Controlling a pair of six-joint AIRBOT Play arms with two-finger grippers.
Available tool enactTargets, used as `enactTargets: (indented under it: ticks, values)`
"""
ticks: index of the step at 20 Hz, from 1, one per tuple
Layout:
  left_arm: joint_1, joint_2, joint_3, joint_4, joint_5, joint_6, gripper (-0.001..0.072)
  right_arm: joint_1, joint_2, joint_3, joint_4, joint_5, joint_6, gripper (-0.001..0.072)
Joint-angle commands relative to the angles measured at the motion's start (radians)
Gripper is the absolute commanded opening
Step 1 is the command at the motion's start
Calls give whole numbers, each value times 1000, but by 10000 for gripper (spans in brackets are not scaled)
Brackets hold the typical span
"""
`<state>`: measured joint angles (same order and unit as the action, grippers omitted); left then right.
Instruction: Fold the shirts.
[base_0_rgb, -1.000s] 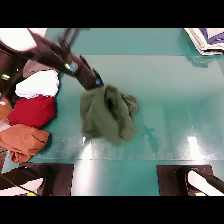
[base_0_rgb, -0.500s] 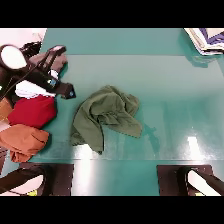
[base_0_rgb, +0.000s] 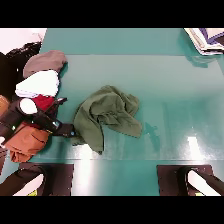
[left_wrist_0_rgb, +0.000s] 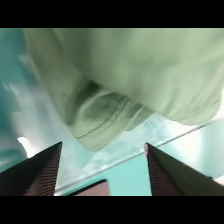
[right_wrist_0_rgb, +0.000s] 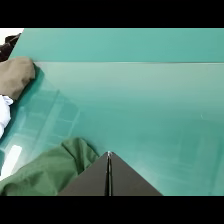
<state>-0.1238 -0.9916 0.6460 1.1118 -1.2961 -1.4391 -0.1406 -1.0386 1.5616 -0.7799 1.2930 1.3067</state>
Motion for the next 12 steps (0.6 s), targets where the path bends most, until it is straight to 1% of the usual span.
enactTargets:
  ticks: [1,4,5,6,7,8,9,10,11,12]
  values:
    - [2,11,-116,-76,109,-1,592,0,-1,-3,0,-4,0,19]
    - [2,11,-124,-80,154,-1,591,0,-1,-3,0,-3,1,19]
    - [2,11,-125,-79,163,-1,519,0,-1,-3,0,-3,1,19]
    - [2,11,-125,-79,165,-1,334,0,-1,-3,0,-1,1,19]
    - [2,11,-125,-80,171,-1,178,0,-1,-3,0,1,1,19]
    - [2,11,-125,-80,171,-1,75,0,-1,-3,-1,4,1,19]
    - [2,11,-124,-79,177,-1,24,0,-1,-3,-8,10,1,19]
    - [2,11,-116,-63,178,-1,23,0,-1,-4,-22,22,1,19]
    - [2,11,-90,-12,174,-2,23,0,-1,-4,-48,40,1,18]
    - [2,11,-41,77,155,-11,23,8,-1,-6,-86,58,1,19]
